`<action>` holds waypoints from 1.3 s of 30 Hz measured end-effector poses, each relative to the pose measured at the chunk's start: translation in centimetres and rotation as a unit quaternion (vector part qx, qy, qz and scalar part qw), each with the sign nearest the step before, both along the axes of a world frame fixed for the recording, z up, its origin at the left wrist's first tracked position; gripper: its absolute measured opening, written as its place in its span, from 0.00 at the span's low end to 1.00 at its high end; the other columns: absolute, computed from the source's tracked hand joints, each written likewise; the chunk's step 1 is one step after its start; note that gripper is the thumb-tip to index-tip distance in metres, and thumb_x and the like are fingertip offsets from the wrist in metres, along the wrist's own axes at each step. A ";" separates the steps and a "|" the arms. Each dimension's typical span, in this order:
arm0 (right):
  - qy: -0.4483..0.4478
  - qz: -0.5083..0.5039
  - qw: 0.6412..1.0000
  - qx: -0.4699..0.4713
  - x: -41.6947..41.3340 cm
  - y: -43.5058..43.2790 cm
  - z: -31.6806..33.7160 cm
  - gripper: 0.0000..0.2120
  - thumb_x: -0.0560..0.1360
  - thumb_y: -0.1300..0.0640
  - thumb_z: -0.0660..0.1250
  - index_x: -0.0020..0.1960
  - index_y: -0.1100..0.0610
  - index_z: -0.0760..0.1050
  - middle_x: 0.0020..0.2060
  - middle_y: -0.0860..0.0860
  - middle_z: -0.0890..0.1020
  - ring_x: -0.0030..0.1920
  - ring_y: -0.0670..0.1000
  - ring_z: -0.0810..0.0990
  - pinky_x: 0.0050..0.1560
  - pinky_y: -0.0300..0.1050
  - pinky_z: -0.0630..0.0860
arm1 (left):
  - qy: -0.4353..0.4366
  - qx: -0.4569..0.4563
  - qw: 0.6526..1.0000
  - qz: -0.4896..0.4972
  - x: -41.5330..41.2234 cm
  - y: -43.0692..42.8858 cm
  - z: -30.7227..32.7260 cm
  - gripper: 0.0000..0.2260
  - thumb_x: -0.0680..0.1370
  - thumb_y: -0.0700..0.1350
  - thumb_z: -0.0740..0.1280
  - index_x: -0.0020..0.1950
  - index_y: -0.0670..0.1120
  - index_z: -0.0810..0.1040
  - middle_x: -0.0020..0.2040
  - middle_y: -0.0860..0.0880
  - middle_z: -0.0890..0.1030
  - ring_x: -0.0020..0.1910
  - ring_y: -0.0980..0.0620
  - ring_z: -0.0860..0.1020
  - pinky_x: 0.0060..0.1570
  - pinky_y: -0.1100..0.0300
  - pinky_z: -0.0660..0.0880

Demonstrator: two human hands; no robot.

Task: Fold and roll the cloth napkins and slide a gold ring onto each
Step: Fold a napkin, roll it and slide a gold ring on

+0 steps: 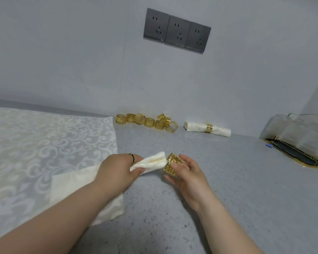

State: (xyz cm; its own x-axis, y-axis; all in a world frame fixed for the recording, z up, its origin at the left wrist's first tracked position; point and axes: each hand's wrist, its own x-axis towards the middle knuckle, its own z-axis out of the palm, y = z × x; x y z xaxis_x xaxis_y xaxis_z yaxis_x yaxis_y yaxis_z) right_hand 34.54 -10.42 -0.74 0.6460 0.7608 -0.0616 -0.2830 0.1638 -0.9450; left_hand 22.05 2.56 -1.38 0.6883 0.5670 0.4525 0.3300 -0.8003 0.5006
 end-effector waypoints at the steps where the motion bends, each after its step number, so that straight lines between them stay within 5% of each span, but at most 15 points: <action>1: -0.013 0.007 1.000 0.000 -0.1 -0.1 0.0 0.17 0.73 0.70 0.64 0.59 0.58 0.66 0.49 0.54 0.77 0.43 0.51 0.79 0.37 0.39 0.80 | 0.000 0.011 1.000 -0.007 0.0 -0.6 0.0 0.16 0.74 0.57 0.58 0.58 0.57 0.77 0.50 0.54 0.82 0.49 0.54 0.77 0.37 0.74 0.63; 7: -0.153 0.020 0.988 -0.021 0.9 -0.3 -0.1 0.20 0.70 0.70 0.67 0.54 0.49 0.69 0.54 0.53 0.77 0.50 0.50 0.78 0.53 0.42 0.76 | 0.017 0.026 0.999 -0.031 -0.1 -1.4 -0.1 0.23 0.66 0.56 0.52 0.54 0.55 0.80 0.48 0.53 0.82 0.44 0.57 0.76 0.34 0.72 0.64; 11: -0.184 0.045 0.982 -0.010 1.3 -0.1 -0.2 0.21 0.70 0.72 0.67 0.52 0.49 0.69 0.50 0.49 0.78 0.46 0.46 0.79 0.45 0.32 0.77 | -0.008 0.101 0.993 -0.065 -0.4 -0.7 -0.3 0.22 0.67 0.55 0.53 0.54 0.57 0.80 0.48 0.55 0.82 0.45 0.55 0.77 0.34 0.74 0.60; 16: -0.234 0.078 0.969 -0.008 1.2 0.1 -0.2 0.22 0.69 0.74 0.66 0.52 0.50 0.69 0.51 0.46 0.78 0.47 0.41 0.79 0.47 0.31 0.77 | 0.062 0.241 0.963 -0.107 -0.8 -0.2 0.3 0.08 0.63 0.50 0.65 0.37 0.60 0.82 0.26 0.61 0.76 0.23 0.62 0.73 0.34 0.80 0.47; 21: -0.291 0.092 0.952 -0.030 1.0 0.0 -0.3 0.24 0.69 0.73 0.67 0.52 0.47 0.68 0.52 0.42 0.76 0.52 0.40 0.76 0.47 0.30 0.75 | 0.092 0.293 0.940 -0.148 -0.6 -0.2 0.3 0.08 0.62 0.49 0.64 0.34 0.57 0.83 0.27 0.61 0.78 0.23 0.60 0.75 0.26 0.74 0.64; 28: -0.293 0.137 0.946 -0.040 1.2 -0.4 0.1 0.24 0.70 0.74 0.66 0.54 0.48 0.68 0.54 0.43 0.76 0.52 0.41 0.77 0.52 0.33 0.76 | 0.042 0.326 0.933 -0.146 -0.5 -0.1 0.4 0.15 0.67 0.48 0.57 0.37 0.55 0.84 0.29 0.59 0.80 0.25 0.58 0.76 0.27 0.69 0.67; 31: -0.253 0.165 0.952 -0.044 1.1 -0.4 -0.1 0.22 0.70 0.74 0.65 0.54 0.50 0.69 0.53 0.46 0.78 0.48 0.41 0.79 0.50 0.33 0.77 | 0.019 0.281 0.951 -0.126 -0.6 -0.2 0.5 0.17 0.68 0.49 0.55 0.40 0.55 0.84 0.33 0.59 0.82 0.27 0.57 0.77 0.32 0.66 0.62; 35: -0.253 0.143 0.956 -0.041 0.5 0.0 -0.4 0.23 0.70 0.72 0.67 0.54 0.48 0.69 0.49 0.47 0.79 0.45 0.41 0.80 0.50 0.35 0.76 | 0.012 0.069 0.996 -0.050 -0.6 -0.8 0.2 0.21 0.70 0.57 0.52 0.53 0.57 0.81 0.46 0.56 0.83 0.44 0.56 0.79 0.34 0.73 0.63; 39: -0.248 0.074 0.966 -0.009 -0.1 0.5 -0.4 0.25 0.69 0.72 0.67 0.56 0.49 0.66 0.51 0.47 0.78 0.47 0.43 0.78 0.48 0.33 0.76 | 0.008 -0.049 0.999 -0.014 -0.3 -0.8 -0.1 0.08 0.76 0.49 0.64 0.52 0.54 0.80 0.45 0.52 0.83 0.45 0.53 0.78 0.41 0.63 0.71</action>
State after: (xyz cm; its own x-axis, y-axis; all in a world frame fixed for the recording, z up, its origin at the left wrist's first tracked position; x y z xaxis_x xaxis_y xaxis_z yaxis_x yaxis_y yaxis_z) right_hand 34.45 -9.93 -1.17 0.4829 0.8491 0.2143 0.1864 0.1394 -0.9725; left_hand 21.75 1.75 -1.50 0.7120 0.5874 0.3847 0.3165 -0.7576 0.5709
